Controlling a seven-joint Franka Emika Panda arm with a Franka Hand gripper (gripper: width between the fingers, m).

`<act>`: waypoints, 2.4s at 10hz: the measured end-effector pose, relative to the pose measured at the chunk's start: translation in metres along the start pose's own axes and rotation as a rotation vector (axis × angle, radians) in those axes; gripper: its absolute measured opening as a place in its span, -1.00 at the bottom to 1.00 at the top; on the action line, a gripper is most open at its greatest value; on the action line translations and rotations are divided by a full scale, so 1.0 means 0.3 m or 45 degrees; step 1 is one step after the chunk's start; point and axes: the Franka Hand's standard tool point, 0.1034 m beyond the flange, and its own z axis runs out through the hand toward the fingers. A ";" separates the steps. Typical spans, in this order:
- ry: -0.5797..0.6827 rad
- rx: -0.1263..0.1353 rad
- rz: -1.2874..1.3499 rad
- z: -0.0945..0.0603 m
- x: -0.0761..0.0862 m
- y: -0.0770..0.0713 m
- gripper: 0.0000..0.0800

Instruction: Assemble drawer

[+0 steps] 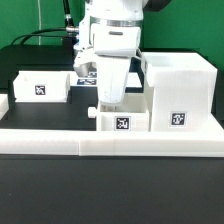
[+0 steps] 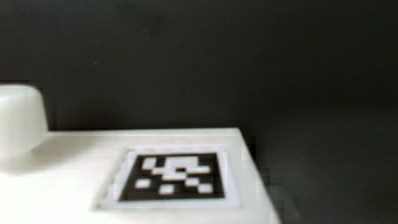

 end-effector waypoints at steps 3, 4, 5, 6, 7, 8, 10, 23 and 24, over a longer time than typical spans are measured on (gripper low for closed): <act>-0.003 -0.001 -0.009 0.000 0.003 0.000 -0.89; -0.003 -0.001 -0.009 0.000 0.003 0.000 -0.89; -0.003 -0.001 -0.009 0.000 0.004 0.000 -0.89; 0.000 -0.004 0.002 0.000 0.022 0.000 -0.89; -0.001 -0.002 0.030 0.000 0.034 0.000 -0.89; -0.003 0.001 0.032 -0.001 0.050 0.005 -0.89; -0.020 -0.013 0.015 -0.008 0.056 0.020 -0.89; -0.070 -0.026 0.018 -0.031 0.024 0.057 -0.18; -0.069 -0.033 0.032 -0.041 0.027 0.061 -0.18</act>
Offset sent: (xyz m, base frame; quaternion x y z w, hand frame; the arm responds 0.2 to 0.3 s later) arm 0.0000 0.0000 0.0000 0.0000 0.0000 0.0000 1.0000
